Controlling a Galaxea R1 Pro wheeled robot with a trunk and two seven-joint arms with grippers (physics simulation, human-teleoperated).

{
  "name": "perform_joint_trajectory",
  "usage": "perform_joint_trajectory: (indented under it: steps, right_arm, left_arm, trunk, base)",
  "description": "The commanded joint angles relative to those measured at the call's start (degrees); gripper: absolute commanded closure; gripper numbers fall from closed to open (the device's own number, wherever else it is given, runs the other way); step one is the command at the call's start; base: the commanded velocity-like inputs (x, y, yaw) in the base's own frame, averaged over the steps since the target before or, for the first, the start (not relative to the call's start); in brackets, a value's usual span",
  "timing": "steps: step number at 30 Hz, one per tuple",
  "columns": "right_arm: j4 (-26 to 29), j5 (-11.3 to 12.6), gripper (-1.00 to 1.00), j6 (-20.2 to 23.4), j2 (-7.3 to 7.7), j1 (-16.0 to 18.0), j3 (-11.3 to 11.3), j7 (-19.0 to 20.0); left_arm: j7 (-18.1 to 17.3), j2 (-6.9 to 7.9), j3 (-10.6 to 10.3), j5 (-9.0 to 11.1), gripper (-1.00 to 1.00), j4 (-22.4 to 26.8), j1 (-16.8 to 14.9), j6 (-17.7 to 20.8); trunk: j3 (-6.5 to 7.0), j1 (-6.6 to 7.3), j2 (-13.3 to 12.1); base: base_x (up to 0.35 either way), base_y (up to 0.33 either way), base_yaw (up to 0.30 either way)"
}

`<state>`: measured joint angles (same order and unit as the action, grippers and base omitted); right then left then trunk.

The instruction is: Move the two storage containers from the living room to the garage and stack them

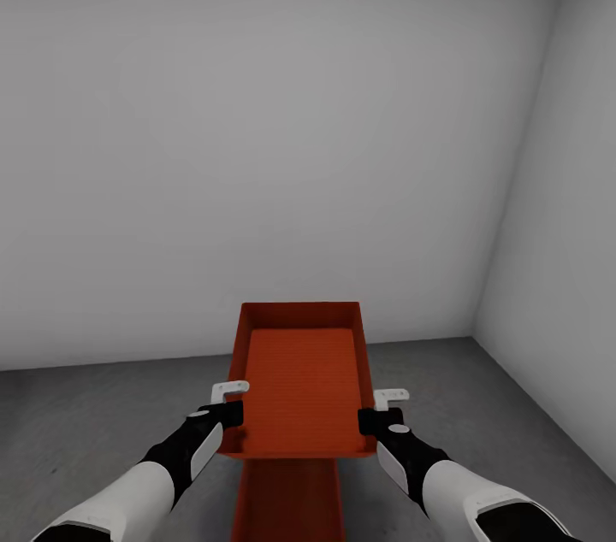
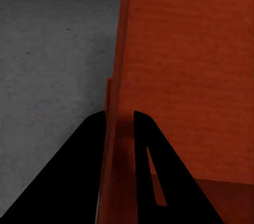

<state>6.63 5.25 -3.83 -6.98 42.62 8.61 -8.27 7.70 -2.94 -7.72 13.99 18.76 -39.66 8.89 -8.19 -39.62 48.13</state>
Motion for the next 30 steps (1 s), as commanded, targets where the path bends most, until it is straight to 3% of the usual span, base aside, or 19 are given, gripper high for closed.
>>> perform_joint_trajectory:
  steps: [1, 30]
  right_arm:
    - [-0.2, 0.9, 1.00, -0.3, -0.01, 0.0, -0.1, -0.3]
    - [-0.3, 0.9, 1.00, -0.2, -0.05, 0.0, -0.1, -0.4]
  left_arm:
    - [4.2, 0.04, 1.2, -0.8, 1.00, 1.6, -0.1, -0.1]
    - [4.3, 0.04, 1.2, -0.8, 1.00, 1.5, -0.1, -0.1]
  trunk:
    - [-0.10, -0.01, 0.1]
    - [-0.10, -0.01, 0.1]
  base:
    - [0.000, 0.002, 0.000]
    - [0.000, 0.000, 0.000]
